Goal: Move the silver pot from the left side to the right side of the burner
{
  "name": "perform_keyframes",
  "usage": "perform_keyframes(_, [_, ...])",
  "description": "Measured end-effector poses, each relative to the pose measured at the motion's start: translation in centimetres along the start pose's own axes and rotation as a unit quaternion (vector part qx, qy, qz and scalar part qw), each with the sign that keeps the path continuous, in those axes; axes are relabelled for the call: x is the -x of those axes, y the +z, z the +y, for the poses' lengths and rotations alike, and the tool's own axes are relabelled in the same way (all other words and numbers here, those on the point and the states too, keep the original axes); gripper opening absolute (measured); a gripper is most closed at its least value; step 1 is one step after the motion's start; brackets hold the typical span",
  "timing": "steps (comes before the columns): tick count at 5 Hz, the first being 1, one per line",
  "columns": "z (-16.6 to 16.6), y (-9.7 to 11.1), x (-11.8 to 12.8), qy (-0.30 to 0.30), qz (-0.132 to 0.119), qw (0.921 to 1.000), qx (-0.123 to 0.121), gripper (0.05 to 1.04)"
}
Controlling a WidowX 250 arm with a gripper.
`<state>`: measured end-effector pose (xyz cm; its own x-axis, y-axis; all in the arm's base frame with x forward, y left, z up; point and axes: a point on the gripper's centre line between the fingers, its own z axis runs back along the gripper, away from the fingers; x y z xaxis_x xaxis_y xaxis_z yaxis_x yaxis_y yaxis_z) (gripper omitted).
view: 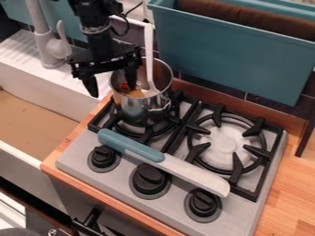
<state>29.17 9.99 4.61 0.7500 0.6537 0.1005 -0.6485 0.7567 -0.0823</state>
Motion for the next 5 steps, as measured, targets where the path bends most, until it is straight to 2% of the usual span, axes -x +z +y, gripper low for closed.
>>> perform_keyframes(1, [-0.4, 1.8, 0.2, 0.001, -0.015, 0.9999, 0.008, 1.0])
perform_keyframes(2, [-1.3, 3.1, 0.7, 0.009, -0.005, 0.9998, -0.015, 1.0])
perform_keyframes(3, [-2.2, 4.9, 1.3, 0.004, -0.01, 0.9999, -0.005, 1.0])
perform_keyframes(4, [-3.9, 5.4, 2.0, -0.013, -0.006, 0.9999, -0.005, 1.0])
perform_keyframes(5, [-5.6, 5.4, 2.8, -0.042, -0.002, 0.999, 0.018, 1.0])
